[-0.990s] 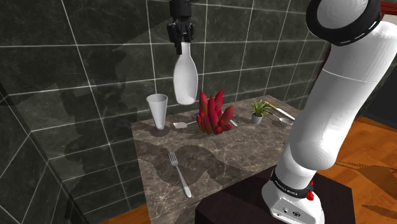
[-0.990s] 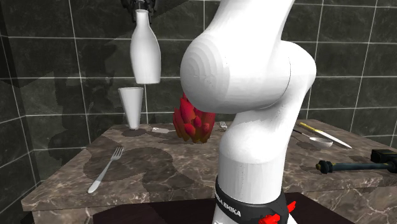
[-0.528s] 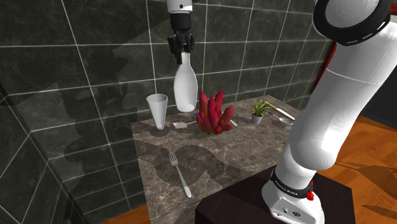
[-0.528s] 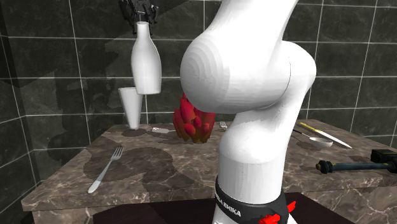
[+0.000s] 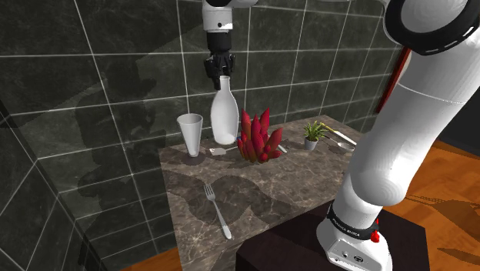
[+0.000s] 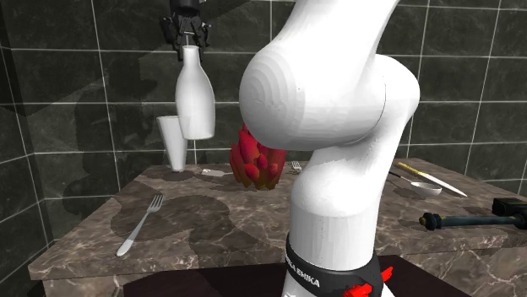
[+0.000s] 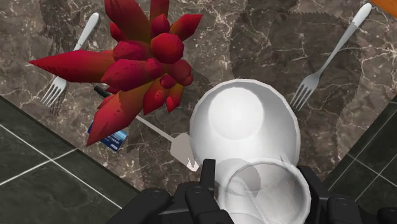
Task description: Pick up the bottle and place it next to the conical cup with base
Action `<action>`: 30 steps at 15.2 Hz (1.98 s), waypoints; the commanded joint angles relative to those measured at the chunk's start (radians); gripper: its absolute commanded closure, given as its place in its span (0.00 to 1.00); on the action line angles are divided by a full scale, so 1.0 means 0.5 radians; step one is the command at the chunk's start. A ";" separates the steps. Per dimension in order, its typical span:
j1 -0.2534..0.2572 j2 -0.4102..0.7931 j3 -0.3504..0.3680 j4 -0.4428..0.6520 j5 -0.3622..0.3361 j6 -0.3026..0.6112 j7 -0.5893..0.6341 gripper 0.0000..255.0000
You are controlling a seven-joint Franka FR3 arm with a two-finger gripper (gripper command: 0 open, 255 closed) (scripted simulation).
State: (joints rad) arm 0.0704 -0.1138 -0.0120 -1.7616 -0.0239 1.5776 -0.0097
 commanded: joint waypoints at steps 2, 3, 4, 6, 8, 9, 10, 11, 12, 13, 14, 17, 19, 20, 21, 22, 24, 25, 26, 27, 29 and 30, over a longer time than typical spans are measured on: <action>0.001 -0.010 0.001 -0.097 0.000 0.089 0.004 1.00; 0.001 -0.013 0.001 -0.127 0.000 0.116 0.005 1.00; 0.001 -0.015 0.001 -0.157 0.000 0.143 0.005 1.00; 0.001 -0.019 0.001 -0.214 0.000 0.197 0.006 1.00; 0.001 -0.020 0.001 -0.270 0.000 0.251 0.007 1.00; 0.001 -0.020 0.000 -0.297 -0.001 0.278 0.008 1.00; 0.001 -0.020 0.000 -0.323 -0.001 0.305 0.008 1.00; 0.000 -0.019 0.000 -0.349 -0.001 0.332 0.009 1.00; 0.000 -0.018 0.000 -0.375 -0.001 0.359 0.009 1.00; 0.000 -0.016 0.000 -0.400 -0.001 0.385 0.010 1.00; 0.000 -0.014 0.000 -0.425 -0.001 0.412 0.010 1.00; 0.000 -0.005 0.000 -0.496 -0.002 0.492 0.012 1.00; 0.000 0.003 0.000 -0.541 -0.002 0.545 0.013 1.00; 0.000 0.007 -0.001 -0.563 -0.002 0.572 0.013 1.00; 0.000 0.012 -0.001 -0.585 -0.002 0.599 0.014 1.00; 0.000 0.018 -0.001 -0.606 -0.002 0.625 0.014 1.00; 0.000 0.030 -0.001 -0.647 -0.003 0.678 0.016 1.00; 0.000 0.037 -0.001 -0.666 -0.003 0.705 0.016 1.00; -0.001 0.044 -0.001 -0.686 -0.003 0.732 0.017 1.00; -0.001 0.052 -0.001 -0.705 -0.003 0.758 0.017 1.00; -0.001 0.063 -0.001 -0.733 -0.004 0.798 0.018 1.00; -0.001 0.064 -0.001 -0.733 -0.004 0.798 0.018 1.00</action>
State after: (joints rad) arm 0.0701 -0.0837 -0.0126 -2.1254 -0.0257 1.9714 -0.0006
